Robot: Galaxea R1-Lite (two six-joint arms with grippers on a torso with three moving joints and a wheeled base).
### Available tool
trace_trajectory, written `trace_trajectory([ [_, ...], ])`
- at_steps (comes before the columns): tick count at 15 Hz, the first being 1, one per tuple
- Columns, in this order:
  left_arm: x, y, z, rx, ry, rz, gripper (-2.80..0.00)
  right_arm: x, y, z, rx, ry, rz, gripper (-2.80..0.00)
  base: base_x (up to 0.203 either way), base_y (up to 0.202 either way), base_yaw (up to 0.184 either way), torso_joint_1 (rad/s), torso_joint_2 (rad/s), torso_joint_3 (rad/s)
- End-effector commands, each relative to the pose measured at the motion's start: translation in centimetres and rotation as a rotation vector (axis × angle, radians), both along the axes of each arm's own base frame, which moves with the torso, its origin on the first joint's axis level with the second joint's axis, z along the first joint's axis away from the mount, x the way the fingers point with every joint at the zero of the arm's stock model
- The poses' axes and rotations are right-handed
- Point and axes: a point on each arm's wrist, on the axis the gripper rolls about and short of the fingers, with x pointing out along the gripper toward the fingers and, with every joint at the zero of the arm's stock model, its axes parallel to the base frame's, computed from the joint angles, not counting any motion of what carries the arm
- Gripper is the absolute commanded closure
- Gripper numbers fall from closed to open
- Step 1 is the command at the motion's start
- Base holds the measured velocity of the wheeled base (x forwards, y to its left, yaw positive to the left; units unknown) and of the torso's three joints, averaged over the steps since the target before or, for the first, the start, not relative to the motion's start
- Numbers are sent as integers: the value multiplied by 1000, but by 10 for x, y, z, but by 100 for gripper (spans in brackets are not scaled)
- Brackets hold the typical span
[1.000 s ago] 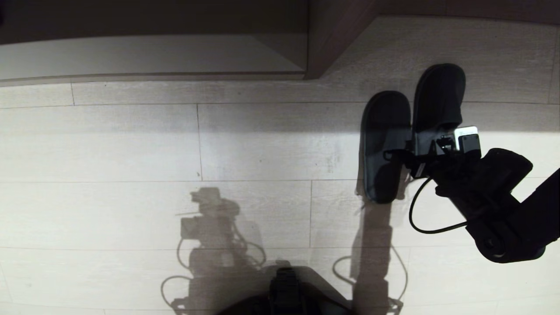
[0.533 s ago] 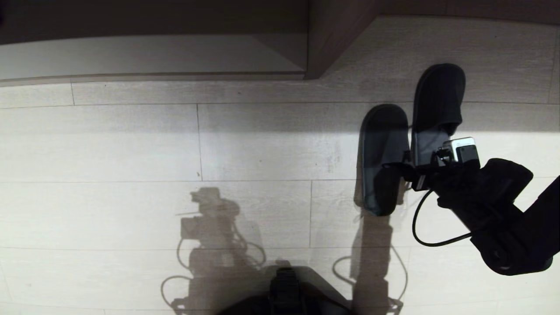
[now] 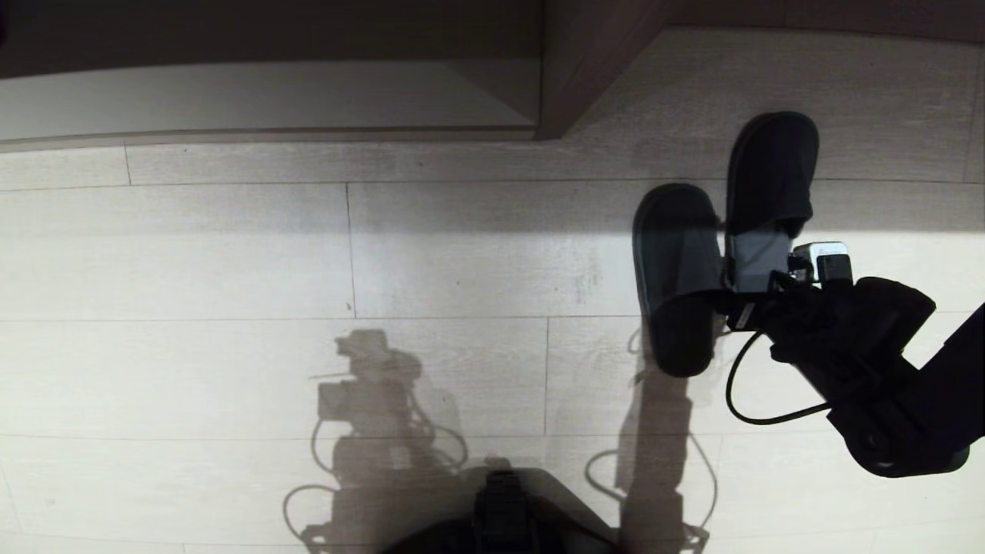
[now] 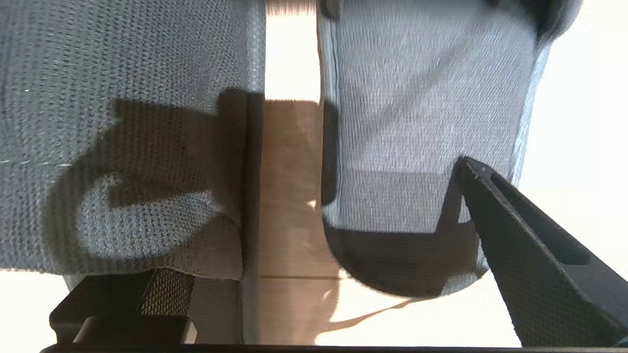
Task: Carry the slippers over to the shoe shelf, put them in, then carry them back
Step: Place the slippers on the floor
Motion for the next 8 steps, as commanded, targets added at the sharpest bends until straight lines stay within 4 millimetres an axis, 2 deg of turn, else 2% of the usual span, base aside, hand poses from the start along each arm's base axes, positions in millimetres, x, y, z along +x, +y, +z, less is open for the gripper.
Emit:
trace_trajectory([
  [1,0,0,0,-1,0,1,0,1,0,0,16,4,2,-280,0,0,0,0,0,0],
  [4,0,0,0,-1,0,1,0,1,0,-2,51,30,6,-280,0,0,0,0,0,0],
  [8,0,0,0,-1,-2,1,0,-6,3,15,-22,-56,14,-280,0,0,0,0,0,0],
])
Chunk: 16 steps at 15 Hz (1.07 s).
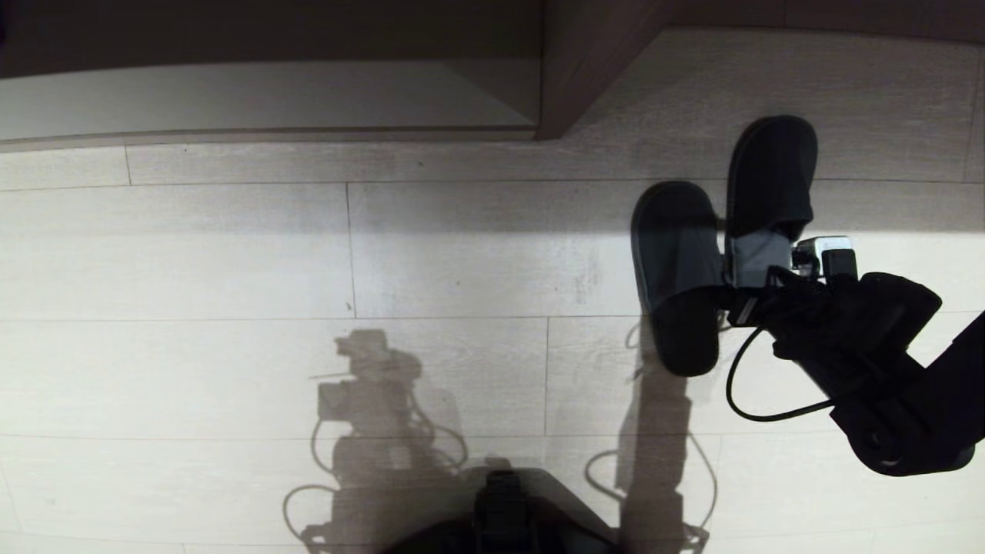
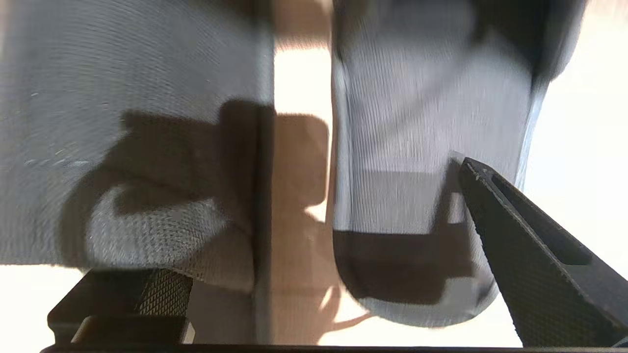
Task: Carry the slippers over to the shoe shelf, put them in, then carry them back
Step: Place the slippers on the floor
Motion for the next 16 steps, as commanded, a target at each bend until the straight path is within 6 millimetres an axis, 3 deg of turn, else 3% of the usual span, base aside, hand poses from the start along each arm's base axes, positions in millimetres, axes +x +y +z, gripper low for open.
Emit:
trace_trajectory([
  [1,0,0,0,0,0,1,0,-4,1,10,-21,-41,2,-280,0,0,0,0,0,0],
  [3,0,0,0,0,0,1,0,-11,6,15,-22,-43,17,-280,0,0,0,0,0,0],
  [10,0,0,0,0,0,1,0,-17,8,4,75,43,92,-280,0,0,0,0,0,0],
  [15,0,0,0,0,0,1,0,-46,9,0,-8,56,117,-280,0,0,0,0,0,0],
  [16,0,0,0,0,-1,1,0,-53,11,-1,-13,68,127,0,0,0,0,0,0,0],
])
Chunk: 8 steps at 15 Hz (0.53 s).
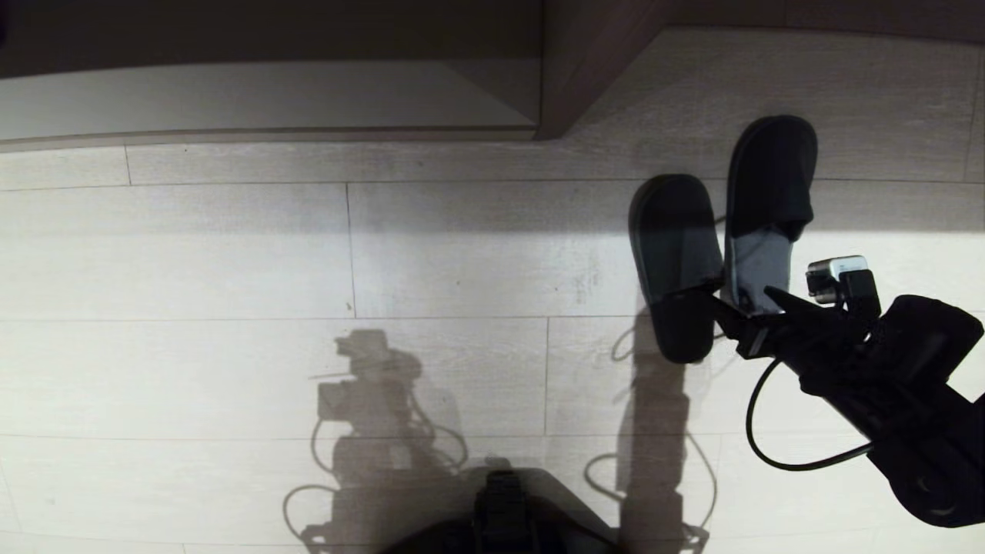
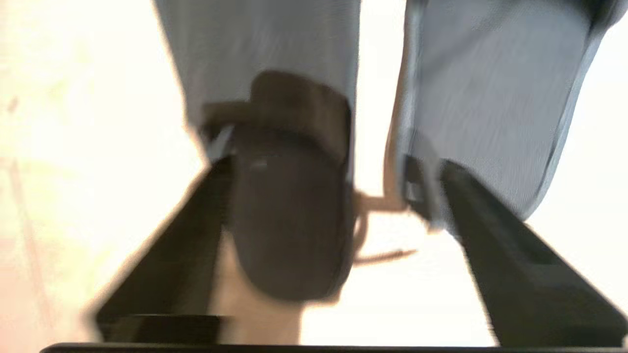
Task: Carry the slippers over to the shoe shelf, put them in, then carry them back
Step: Place the slippers on the floor
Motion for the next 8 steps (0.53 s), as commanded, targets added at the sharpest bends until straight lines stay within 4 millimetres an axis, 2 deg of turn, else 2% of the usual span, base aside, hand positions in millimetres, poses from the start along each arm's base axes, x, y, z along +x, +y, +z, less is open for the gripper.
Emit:
trace_trajectory([
  [1,0,0,0,0,0,1,0,-12,3,0,-2,9,13,0,0,0,0,0,0,0],
  [5,0,0,0,0,0,1,0,-21,34,4,0,3,124,0,0,0,0,0,0,0],
  [8,0,0,0,0,0,1,0,-1,67,5,1,12,151,0,0,0,0,0,0,0],
])
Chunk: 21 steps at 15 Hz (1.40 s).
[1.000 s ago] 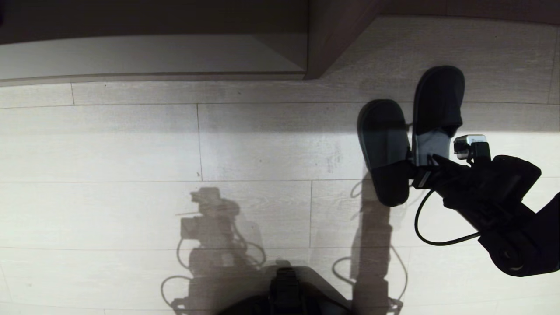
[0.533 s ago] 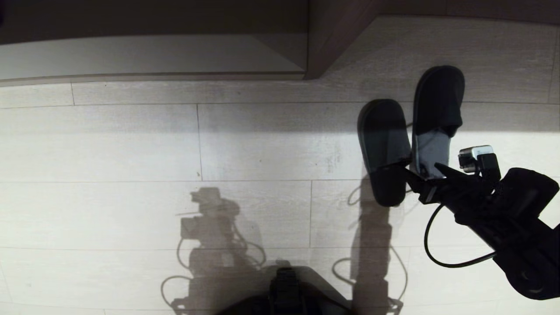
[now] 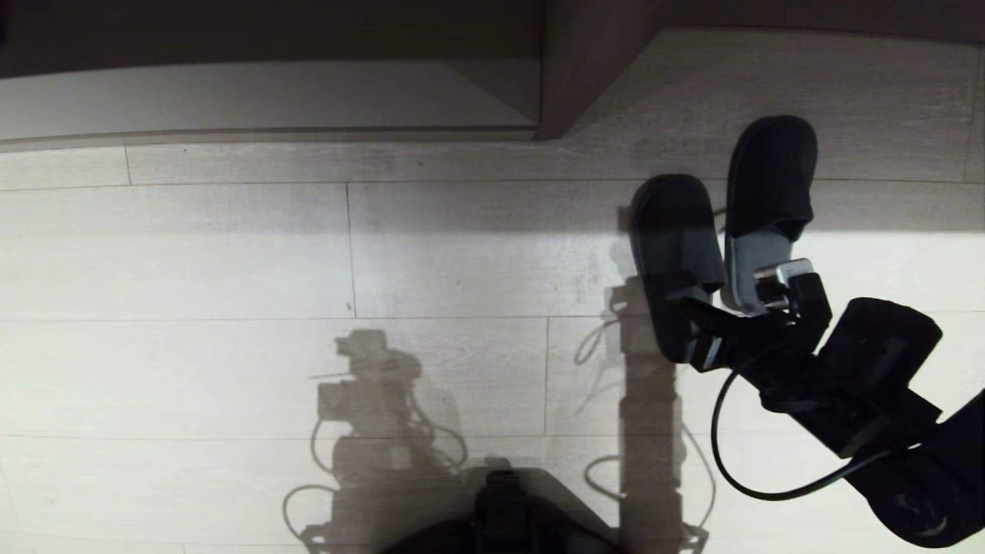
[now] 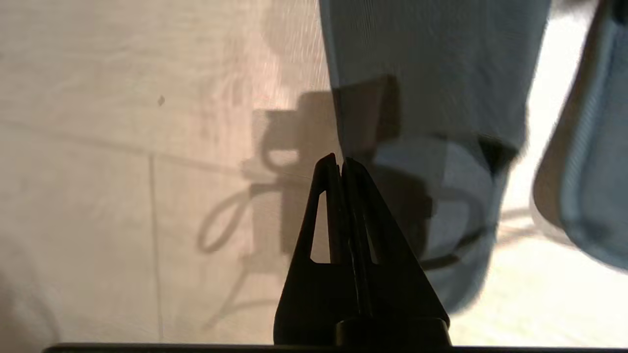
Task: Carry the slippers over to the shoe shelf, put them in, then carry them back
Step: Place the slippers on the floor
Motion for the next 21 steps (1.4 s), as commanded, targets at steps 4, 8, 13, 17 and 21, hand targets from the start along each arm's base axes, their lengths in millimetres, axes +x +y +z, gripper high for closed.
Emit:
trace_trajectory([
  [4,0,0,0,-1,0,1,0,50,24,-9,-2,-28,-112,0,0,0,0,0,0,0],
  [8,0,0,0,-1,0,1,0,79,29,-4,23,-97,-151,0,0,0,0,0,0,0],
  [13,0,0,0,-1,0,1,0,111,35,9,43,-147,-190,0,0,0,0,0,0,0],
  [17,0,0,0,-1,0,1,0,132,24,17,43,-160,-229,0,0,0,0,0,0,0],
  [21,0,0,0,-1,0,1,0,140,7,26,43,-191,-271,0,0,0,0,0,0,0],
])
